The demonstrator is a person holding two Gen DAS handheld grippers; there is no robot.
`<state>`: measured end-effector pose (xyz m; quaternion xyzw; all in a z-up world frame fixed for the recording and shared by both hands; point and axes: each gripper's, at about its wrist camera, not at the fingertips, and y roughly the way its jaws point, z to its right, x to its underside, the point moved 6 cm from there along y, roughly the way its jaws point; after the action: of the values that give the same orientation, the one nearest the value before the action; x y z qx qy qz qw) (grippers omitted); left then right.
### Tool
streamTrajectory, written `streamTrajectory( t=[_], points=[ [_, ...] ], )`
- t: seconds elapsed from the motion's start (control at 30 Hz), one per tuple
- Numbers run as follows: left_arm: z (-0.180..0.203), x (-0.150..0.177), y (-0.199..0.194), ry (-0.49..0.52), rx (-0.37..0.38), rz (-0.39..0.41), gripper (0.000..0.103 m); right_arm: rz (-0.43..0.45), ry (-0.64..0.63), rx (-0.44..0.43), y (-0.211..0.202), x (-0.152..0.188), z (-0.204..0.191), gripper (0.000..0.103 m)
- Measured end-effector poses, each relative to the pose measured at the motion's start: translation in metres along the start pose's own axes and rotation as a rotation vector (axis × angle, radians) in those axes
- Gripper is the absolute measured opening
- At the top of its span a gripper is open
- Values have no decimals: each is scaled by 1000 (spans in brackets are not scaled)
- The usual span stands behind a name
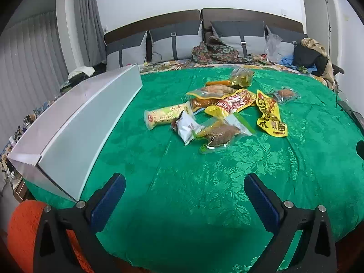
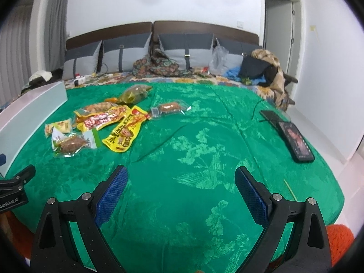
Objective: Organize snacks
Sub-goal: 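Move both tools toward the snack pile on the bedspread, then grasp the clear-wrapped sausage with the left tool while the right tool approaches the yellow packet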
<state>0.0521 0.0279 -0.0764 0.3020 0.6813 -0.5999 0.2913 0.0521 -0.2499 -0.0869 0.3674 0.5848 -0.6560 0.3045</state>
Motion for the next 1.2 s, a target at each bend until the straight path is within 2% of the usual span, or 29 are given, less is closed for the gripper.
streamTrajectory(
  t=[0.23, 0.53, 0.7, 0.83, 1.03, 1.13, 1.2],
  points=[
    [-6, 6, 10, -17, -8, -44, 103, -68, 21, 1, 10, 9, 3, 97],
    [-5, 15, 24, -8, -12, -102, 103, -110, 38, 2, 16, 16, 6, 97],
    [-5, 21, 46, -4, -18, -182, 103, -145, 40, 11, 22, 22, 8, 97],
    [-7, 29, 62, -30, -10, -247, 103, -209, 33, 35, 32, 30, 10, 97],
    [-8, 30, 68, -65, 20, -261, 103, -335, 39, 32, 51, 52, 12, 97],
    [-14, 32, 71, -125, 59, -279, 103, -361, 28, 26, 57, 60, 8, 96],
    [-14, 33, 70, -97, 75, -270, 103, -352, 34, 14, 59, 61, 6, 97]
  ],
)
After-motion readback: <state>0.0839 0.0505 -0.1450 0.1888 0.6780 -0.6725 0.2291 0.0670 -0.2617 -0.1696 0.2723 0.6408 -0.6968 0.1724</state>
